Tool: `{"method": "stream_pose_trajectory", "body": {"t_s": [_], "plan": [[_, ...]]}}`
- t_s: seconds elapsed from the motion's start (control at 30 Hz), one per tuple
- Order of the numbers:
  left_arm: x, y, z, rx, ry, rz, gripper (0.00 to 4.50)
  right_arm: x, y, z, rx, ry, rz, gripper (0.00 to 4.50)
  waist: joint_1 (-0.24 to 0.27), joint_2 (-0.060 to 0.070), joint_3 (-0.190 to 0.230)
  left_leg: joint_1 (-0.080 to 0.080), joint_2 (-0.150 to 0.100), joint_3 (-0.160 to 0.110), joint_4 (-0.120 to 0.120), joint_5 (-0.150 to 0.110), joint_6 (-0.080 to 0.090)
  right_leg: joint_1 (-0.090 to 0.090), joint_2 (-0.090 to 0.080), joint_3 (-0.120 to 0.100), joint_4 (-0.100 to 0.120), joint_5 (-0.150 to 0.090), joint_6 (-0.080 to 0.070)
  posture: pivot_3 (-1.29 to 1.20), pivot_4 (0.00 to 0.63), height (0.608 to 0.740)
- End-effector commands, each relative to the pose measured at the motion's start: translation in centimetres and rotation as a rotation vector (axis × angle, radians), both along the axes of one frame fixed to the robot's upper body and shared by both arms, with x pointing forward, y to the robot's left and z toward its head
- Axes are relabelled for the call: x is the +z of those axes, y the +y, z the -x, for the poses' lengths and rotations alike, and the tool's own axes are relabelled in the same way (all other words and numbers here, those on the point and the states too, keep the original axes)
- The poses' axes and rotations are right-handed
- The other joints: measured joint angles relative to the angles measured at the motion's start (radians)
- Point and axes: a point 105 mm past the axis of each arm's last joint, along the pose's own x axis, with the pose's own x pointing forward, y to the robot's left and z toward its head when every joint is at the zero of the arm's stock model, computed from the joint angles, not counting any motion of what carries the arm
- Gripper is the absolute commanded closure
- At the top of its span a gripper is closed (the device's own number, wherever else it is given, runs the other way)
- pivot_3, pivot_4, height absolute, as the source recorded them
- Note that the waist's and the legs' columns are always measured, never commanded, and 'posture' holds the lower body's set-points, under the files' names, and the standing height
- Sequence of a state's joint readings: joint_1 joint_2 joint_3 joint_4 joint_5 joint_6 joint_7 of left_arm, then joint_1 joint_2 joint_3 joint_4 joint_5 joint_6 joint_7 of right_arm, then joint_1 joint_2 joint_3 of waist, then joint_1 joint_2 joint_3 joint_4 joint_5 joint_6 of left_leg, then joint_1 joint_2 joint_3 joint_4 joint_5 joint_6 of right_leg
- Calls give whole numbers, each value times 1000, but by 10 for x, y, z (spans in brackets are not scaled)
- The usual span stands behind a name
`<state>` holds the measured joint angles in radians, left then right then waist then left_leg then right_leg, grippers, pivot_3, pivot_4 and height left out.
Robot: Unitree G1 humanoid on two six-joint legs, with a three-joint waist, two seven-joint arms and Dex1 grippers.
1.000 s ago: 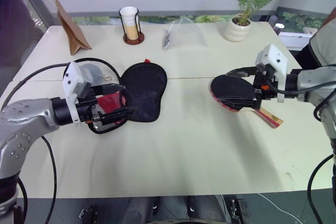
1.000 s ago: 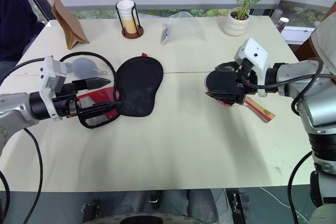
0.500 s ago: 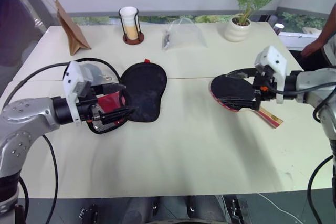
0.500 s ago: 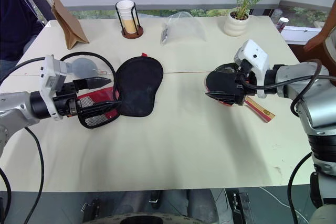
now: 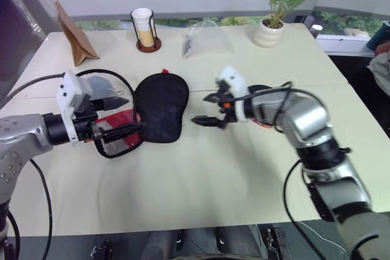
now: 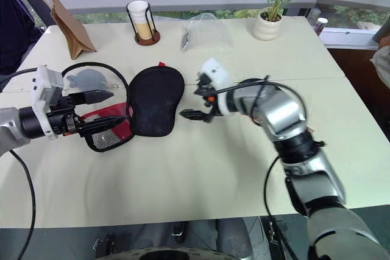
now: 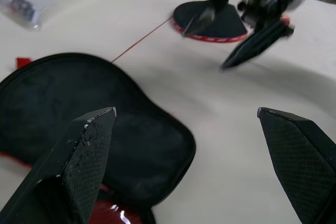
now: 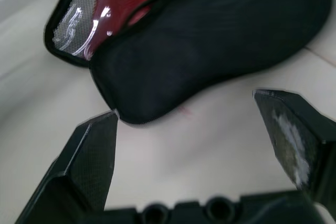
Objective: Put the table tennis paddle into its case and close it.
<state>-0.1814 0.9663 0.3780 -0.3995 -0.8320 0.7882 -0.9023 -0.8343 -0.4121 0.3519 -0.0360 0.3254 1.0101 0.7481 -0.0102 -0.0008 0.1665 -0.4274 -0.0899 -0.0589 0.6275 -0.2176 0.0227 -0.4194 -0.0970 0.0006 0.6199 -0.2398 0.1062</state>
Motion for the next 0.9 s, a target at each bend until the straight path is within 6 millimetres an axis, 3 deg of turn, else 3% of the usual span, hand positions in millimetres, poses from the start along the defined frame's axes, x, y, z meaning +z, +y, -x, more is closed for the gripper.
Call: {"method": "stream_pose_trajectory", "body": {"t_s": [0.03, 0.2, 0.77, 0.83, 0.9], "plan": [[14, 11, 1, 26, -67, -28, 0, -9, 15, -3, -17, 10, 32, 51, 0, 0, 0, 0, 0, 0, 0, 0, 0, 0, 0, 0, 0, 0, 0, 0, 150, 734], [14, 15, 3, 36, -69, -36, 0, -37, 33, -2, -34, 47, 71, 51, -5, 0, 0, 0, -1, 0, 0, 0, -1, -2, 0, 0, 3, 1, 0, 0, 150, 734], [6, 12, 8, 32, -41, -49, 0, -84, 68, -12, -86, 100, 109, 51, -37, -3, -2, 12, 2, -1, -9, 6, -10, -1, 5, 2, 12, 1, -3, 0, 150, 734], [5, 13, 9, 36, -39, -50, 0, -89, 71, -9, -67, 91, 126, 584, -37, -3, -2, 16, 2, -1, -12, 7, -11, 1, 5, 2, 12, 1, -4, 0, 150, 734], [5, 14, 10, 40, -38, -52, 0, -92, 73, -8, -50, 66, 149, 1395, -36, -3, -2, 17, 3, -1, -13, 7, -11, 2, 5, 2, 12, -1, -6, 0, 150, 734]]}}
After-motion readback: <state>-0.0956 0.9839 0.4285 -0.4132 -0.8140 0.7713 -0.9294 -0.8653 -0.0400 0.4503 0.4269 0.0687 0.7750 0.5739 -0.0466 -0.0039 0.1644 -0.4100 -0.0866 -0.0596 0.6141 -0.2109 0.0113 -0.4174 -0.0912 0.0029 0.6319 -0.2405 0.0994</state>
